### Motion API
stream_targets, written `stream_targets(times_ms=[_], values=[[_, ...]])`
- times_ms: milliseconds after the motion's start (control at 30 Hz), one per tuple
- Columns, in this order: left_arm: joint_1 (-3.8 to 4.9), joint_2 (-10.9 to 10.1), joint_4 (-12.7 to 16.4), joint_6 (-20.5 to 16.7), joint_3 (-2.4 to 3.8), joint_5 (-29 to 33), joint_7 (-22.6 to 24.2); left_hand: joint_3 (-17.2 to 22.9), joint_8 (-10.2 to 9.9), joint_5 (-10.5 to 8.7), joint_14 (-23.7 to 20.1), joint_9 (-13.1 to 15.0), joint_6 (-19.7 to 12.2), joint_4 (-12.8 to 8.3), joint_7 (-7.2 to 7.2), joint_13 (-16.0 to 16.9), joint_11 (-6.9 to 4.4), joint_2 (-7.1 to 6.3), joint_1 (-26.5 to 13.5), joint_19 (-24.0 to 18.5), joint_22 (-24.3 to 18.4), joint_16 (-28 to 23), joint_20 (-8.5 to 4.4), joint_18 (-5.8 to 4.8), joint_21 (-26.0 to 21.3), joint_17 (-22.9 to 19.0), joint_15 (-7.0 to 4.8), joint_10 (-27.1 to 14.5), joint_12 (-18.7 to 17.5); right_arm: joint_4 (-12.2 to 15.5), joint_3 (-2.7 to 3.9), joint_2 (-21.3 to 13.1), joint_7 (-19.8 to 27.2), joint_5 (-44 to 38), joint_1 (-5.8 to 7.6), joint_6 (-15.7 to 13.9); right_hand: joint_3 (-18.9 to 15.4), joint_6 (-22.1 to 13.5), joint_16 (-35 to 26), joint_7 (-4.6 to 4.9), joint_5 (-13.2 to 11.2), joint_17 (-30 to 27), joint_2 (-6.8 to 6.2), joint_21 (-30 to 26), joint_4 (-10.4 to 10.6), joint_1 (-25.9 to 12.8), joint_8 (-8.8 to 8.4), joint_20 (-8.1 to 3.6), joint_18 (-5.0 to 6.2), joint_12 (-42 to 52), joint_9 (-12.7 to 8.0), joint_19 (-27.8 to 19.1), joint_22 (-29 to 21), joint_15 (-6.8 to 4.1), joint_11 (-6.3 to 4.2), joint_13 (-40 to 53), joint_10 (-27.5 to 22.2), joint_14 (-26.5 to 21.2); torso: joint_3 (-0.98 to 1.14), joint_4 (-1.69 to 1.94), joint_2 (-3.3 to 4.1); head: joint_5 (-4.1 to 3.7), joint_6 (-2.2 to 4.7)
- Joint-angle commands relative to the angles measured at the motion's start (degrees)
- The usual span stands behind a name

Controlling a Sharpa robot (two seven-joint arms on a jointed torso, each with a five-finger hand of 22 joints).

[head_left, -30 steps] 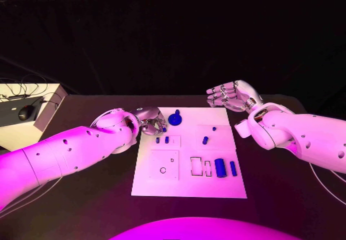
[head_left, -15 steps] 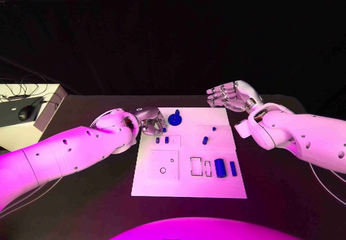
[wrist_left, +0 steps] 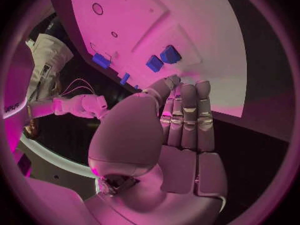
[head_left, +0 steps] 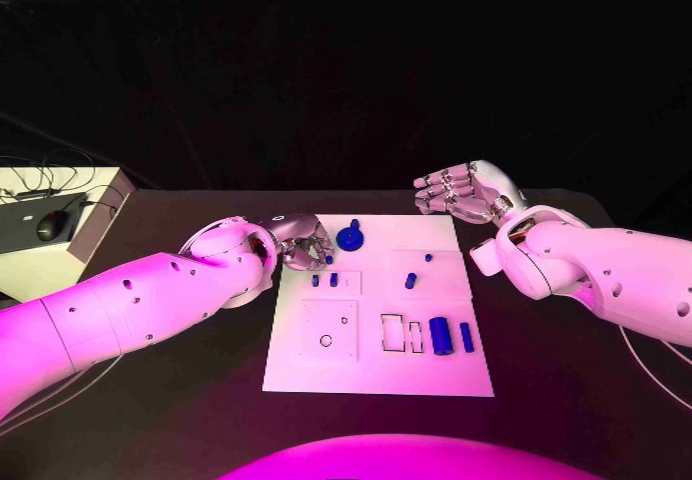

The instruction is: Assemble the parts on the task board

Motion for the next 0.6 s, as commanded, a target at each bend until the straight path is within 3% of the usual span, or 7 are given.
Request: stream_targets(times_ms=[33, 600], values=[[-0.02, -0.02, 0.19, -0.28, 0.06, -0.32, 0.24, 0.25, -0.07, -0.03, -0.15, -0.04, -0.15, -0.09, 0.13, 0.06, -0.09, -0.32, 0.06, 0.17, 0.78, -0.19, 0.06, 0.71, 0.31, 0.07, -0.09, -0.01, 0.23, 0.07, 0.03, -0.04, 0.62, -0.22, -0.01, 0.37, 0.01, 0.14, -0.18, 0.3, 0.16, -0.04, -0.67, 0.26, 0.37, 0.04, -0.3, 0.11, 0.15, -0.12, -0.06, -0.39, -0.06, 0.36, 0.2, -0.09, -0.08, -0.09, -0.01, -0.03, 0.01, 0.0, -0.03], [-0.04, -0.21, 0.44, -0.25, 0.49, -0.54, -0.42, 0.22, -0.11, -0.06, -0.35, -0.06, -1.82, -0.27, -0.79, 0.11, -0.09, -0.5, 0.1, 0.19, 0.75, -0.31, 0.07, 0.7, 0.33, 0.21, -0.06, 0.0, 0.35, 0.06, 0.03, -0.12, 0.64, -0.21, -0.01, 0.31, 0.0, 0.16, -0.19, 0.3, 0.13, -0.04, -0.68, 0.25, 0.35, 0.04, -0.29, 0.12, 0.15, -0.13, -0.06, -0.37, -0.21, 0.37, 0.21, -0.09, -0.13, -0.14, 0.02, -0.03, 0.0, -0.11, 0.0]])
